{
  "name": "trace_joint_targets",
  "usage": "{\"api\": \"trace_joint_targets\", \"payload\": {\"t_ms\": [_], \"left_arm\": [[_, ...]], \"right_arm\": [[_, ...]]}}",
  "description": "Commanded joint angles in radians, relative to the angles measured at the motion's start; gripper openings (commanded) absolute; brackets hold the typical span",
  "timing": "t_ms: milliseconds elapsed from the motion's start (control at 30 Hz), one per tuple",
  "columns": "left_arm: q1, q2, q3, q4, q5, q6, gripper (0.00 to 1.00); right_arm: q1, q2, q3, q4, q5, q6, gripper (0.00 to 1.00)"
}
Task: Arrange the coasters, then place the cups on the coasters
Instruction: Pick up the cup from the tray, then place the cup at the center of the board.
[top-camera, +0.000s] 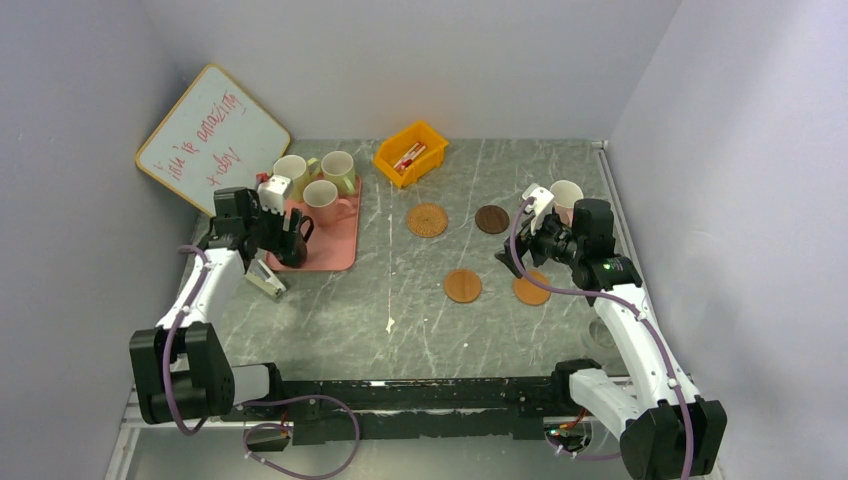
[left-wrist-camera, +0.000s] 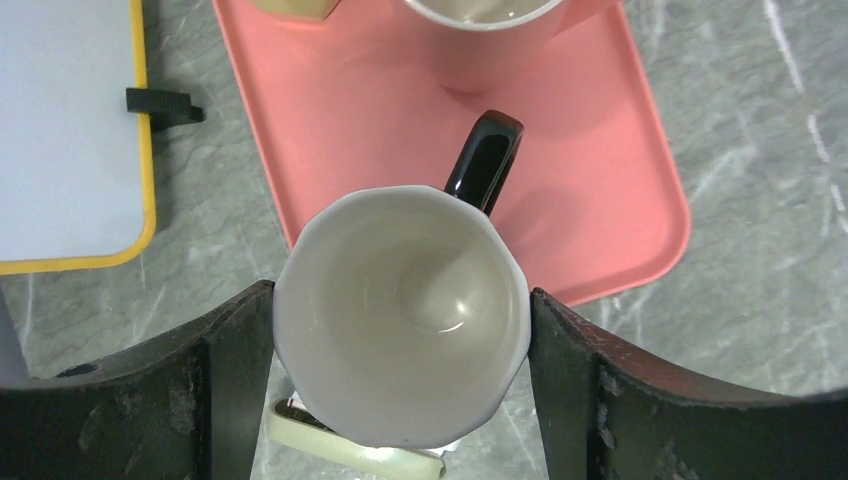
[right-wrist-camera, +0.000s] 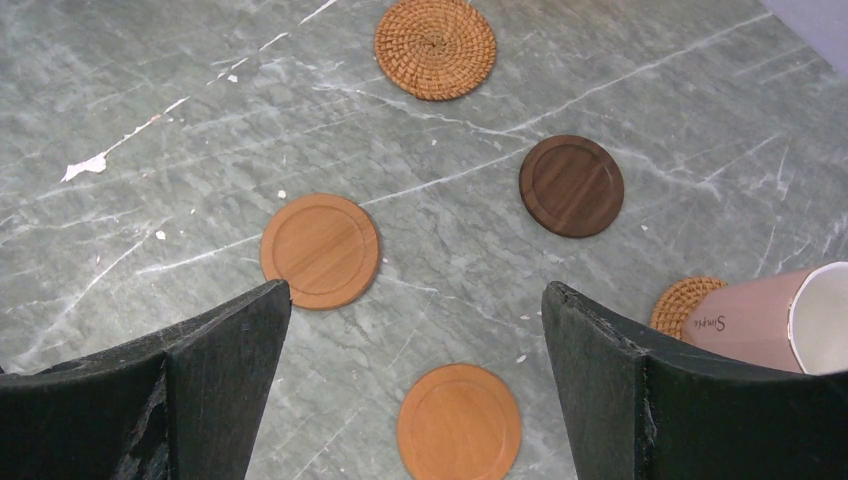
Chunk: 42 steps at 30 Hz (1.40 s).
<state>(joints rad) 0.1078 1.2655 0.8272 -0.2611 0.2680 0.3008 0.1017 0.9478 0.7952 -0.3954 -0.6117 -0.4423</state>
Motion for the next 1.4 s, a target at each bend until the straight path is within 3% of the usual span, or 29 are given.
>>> {"api": "trace_joint_targets", "payload": {"t_ms": [0,267,433,700,933,1200,1367], "left_arm": [[-0.006,-0.086,0.083,0.031,0.112,-0.031,0.63],[-0.098,-0.183,0.055,0.005,0.208,-0.022,0.64],[-0.253,-0.219,0.046,-0.013,0.215,0.053,0.66],[-0.384,-0.226,0.03,0.008,0.311,0.099,0.66],[-0.566,-0.148,0.007,0.076,0.26,0.152,0.7],[-0.651,-0.112,-0.077,0.207,0.278,0.182,0.72],[-0.731,-0.085,-0.105,0.217,0.219,0.22,0.77]], "right_arm": [[0.003,-0.015,0.0,0.027,-0.03,-0.014,1.0],[0.003,-0.017,0.001,0.024,-0.029,-0.015,1.0],[0.004,-0.014,-0.001,0.028,-0.027,-0.015,1.0],[0.003,-0.008,-0.003,0.029,-0.026,-0.015,1.0],[0.002,-0.002,-0.004,0.031,-0.017,-0.019,1.0],[0.003,0.002,-0.005,0.031,-0.015,-0.02,1.0],[0.004,0.005,-0.005,0.03,-0.015,-0.021,1.0]]}}
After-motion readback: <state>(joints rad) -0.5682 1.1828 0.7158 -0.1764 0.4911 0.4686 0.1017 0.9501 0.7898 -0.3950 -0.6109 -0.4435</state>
